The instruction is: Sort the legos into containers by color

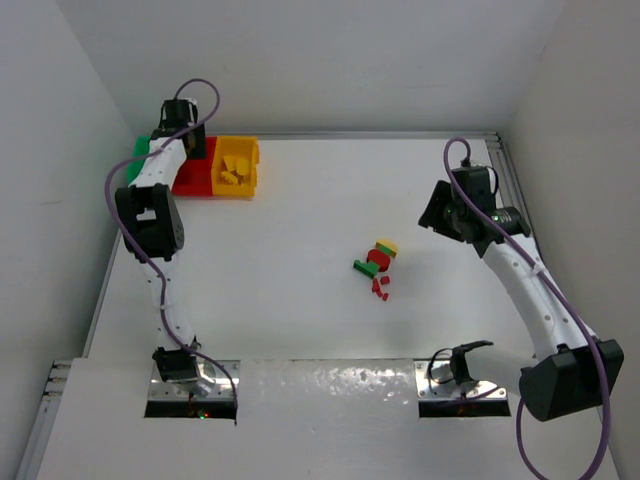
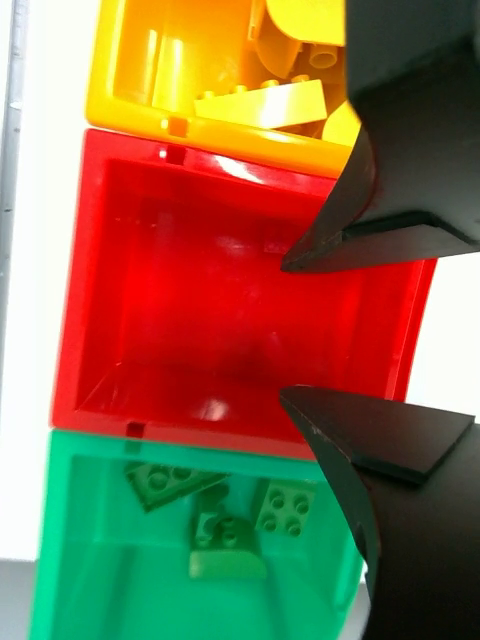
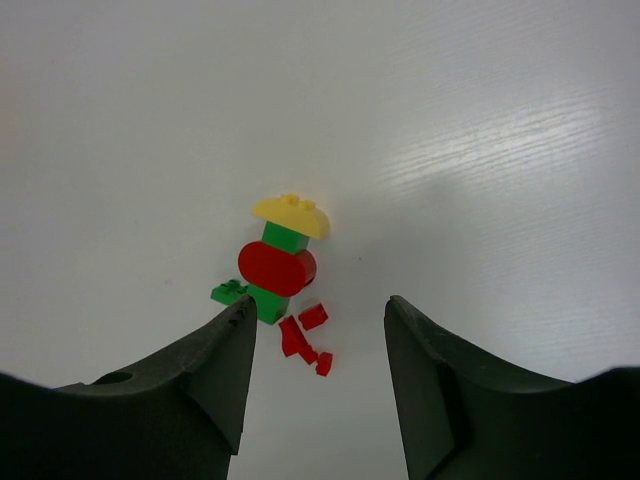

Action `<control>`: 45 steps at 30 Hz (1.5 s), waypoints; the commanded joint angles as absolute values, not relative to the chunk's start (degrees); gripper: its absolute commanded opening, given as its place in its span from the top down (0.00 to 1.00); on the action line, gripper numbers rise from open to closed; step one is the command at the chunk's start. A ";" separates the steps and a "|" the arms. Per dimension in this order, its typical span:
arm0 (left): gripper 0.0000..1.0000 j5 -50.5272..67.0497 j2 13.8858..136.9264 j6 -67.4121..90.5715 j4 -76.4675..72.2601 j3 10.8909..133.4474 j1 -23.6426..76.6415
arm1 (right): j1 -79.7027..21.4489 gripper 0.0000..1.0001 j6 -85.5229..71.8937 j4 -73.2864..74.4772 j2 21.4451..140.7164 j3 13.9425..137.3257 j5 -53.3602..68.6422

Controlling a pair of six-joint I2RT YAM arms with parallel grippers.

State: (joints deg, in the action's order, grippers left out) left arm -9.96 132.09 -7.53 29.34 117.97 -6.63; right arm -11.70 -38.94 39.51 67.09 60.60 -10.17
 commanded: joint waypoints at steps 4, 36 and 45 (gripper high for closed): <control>0.52 -10.10 127.71 -7.74 26.98 117.77 -6.42 | -11.69 0.46 -38.23 39.11 64.95 61.35 -9.67; 0.47 -6.32 104.76 25.30 25.06 79.19 60.29 | -11.69 0.46 -40.08 47.63 54.23 57.13 -14.68; 0.45 -11.24 115.83 36.29 23.55 83.40 60.82 | -11.69 0.46 -40.25 48.87 51.68 55.90 -15.65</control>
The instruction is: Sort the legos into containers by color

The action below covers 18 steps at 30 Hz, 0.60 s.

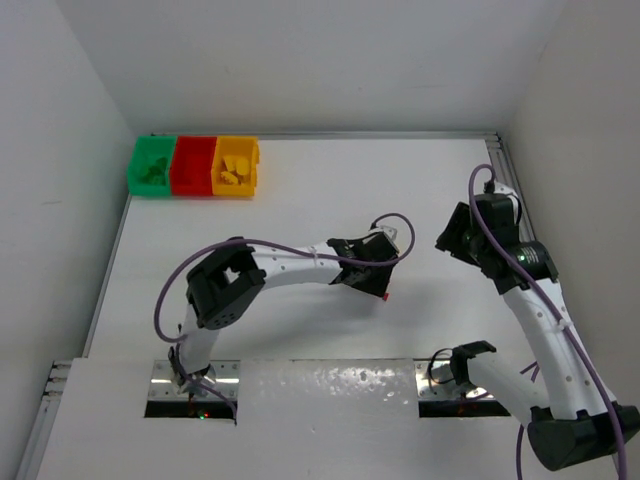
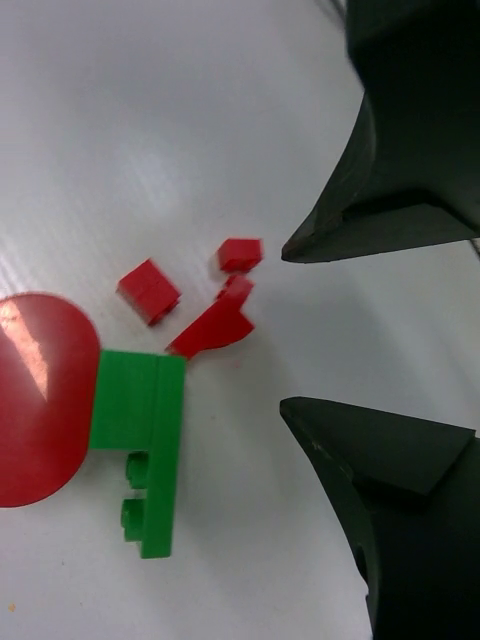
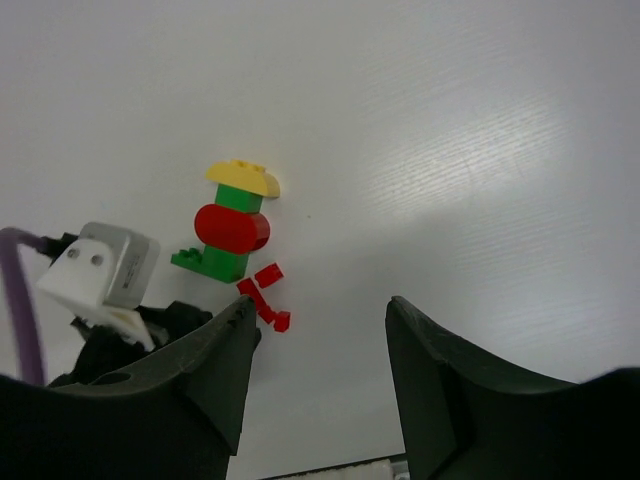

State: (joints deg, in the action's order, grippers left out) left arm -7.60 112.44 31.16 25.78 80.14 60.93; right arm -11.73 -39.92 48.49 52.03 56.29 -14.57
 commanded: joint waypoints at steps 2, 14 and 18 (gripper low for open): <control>0.48 -13.35 117.94 37.52 25.39 86.55 60.82 | -11.69 0.46 -39.90 49.04 51.59 55.99 -15.38; 0.51 -19.25 123.66 38.24 29.08 91.76 61.26 | -11.60 0.45 -39.29 49.57 49.66 54.76 -15.56; 0.61 -17.94 123.23 39.20 32.78 90.97 61.26 | -11.69 0.45 -39.20 49.48 49.75 55.55 -15.91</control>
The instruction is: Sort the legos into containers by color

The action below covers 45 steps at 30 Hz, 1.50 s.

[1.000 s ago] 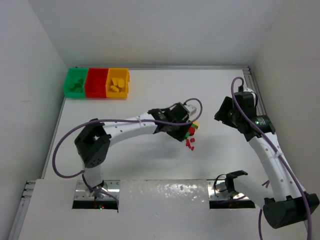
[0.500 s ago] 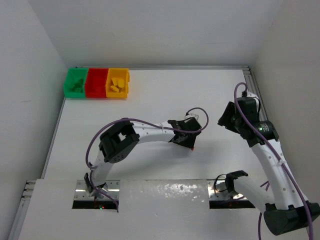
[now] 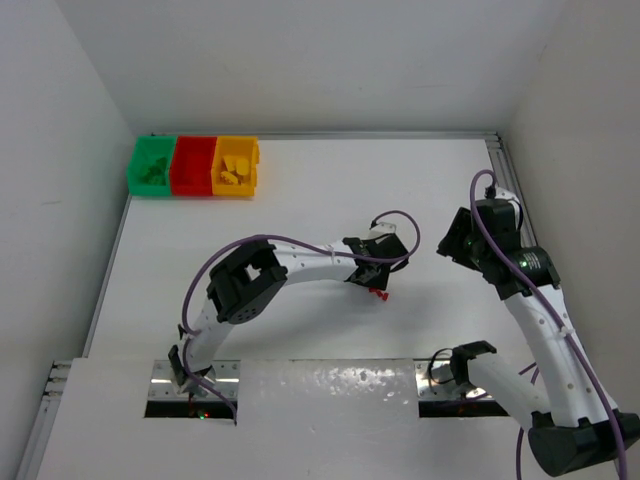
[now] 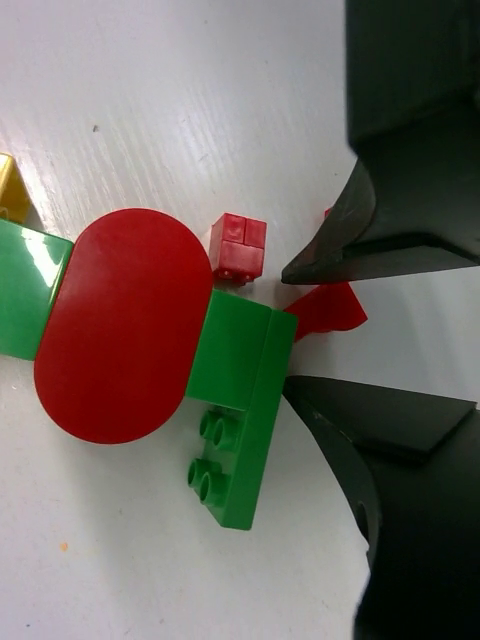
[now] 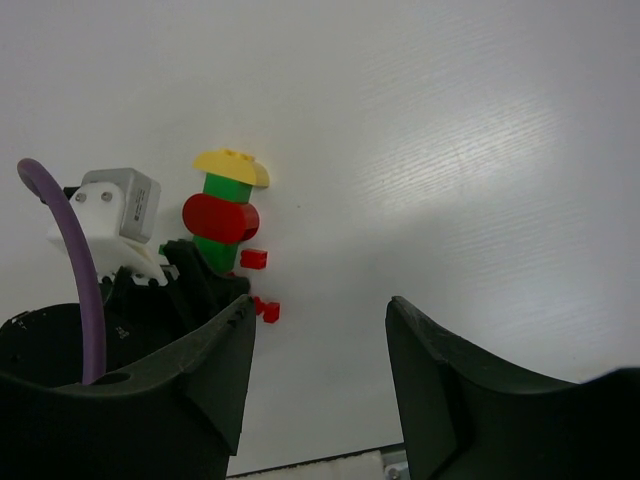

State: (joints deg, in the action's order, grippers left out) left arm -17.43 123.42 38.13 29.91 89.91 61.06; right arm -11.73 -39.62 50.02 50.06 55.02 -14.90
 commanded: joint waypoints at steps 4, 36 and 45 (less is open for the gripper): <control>0.61 -18.54 122.52 38.59 32.61 90.53 61.52 | -11.69 0.45 -39.20 49.39 49.92 56.16 -16.43; 1.00 -16.50 91.15 15.74 41.40 84.39 31.34 | -11.60 0.46 -39.11 44.57 52.73 56.96 -15.30; 1.00 -16.88 93.86 5.81 27.70 88.76 -0.23 | -11.69 0.46 -38.94 42.19 55.72 56.60 -13.18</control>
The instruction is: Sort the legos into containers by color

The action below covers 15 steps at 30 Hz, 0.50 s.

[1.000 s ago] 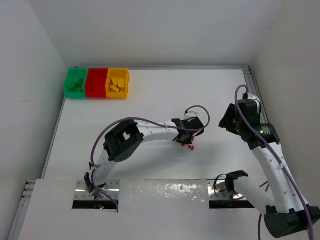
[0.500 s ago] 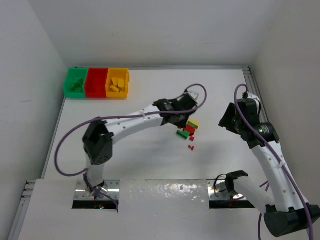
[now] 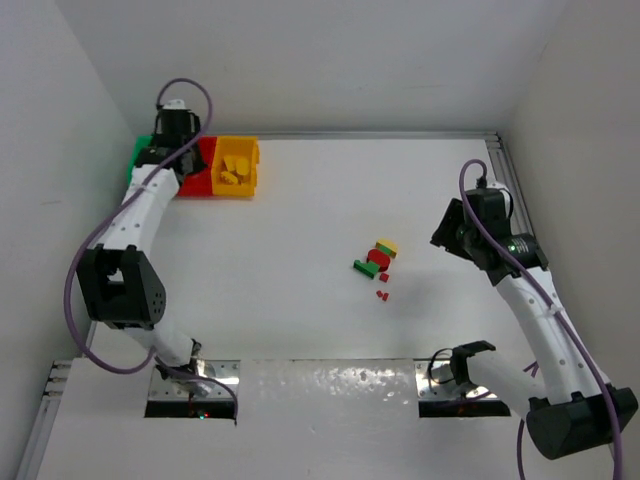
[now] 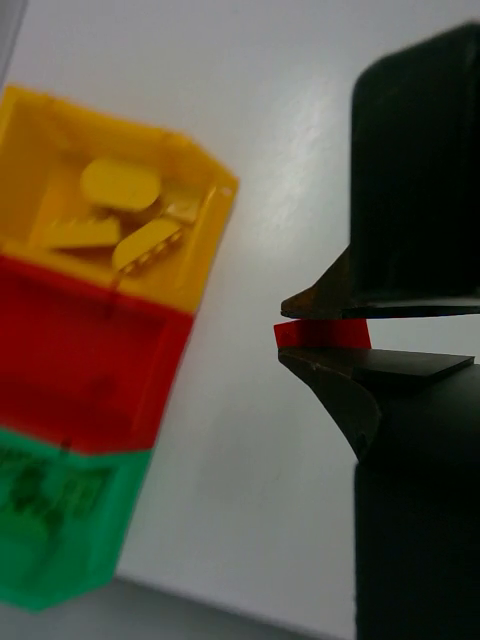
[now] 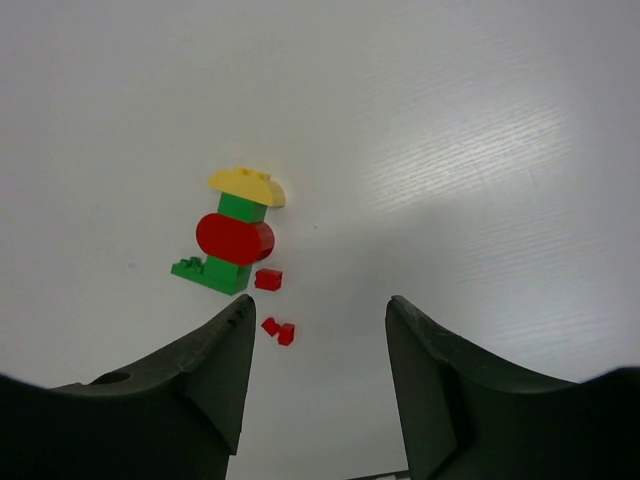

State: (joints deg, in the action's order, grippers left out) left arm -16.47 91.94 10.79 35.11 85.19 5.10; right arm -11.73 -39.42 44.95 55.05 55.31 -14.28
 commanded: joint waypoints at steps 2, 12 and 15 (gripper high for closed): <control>1.00 -12.41 97.53 3.27 23.41 90.78 -4.38 | -11.69 0.46 -38.76 42.01 56.07 56.43 -13.01; 1.00 -4.93 118.64 -3.86 17.76 106.85 -7.73 | -11.69 0.46 -38.23 43.77 55.46 55.46 -13.88; 1.00 -5.27 123.21 -4.74 16.09 109.59 -7.65 | -11.60 0.45 -37.97 44.73 54.94 55.90 -14.94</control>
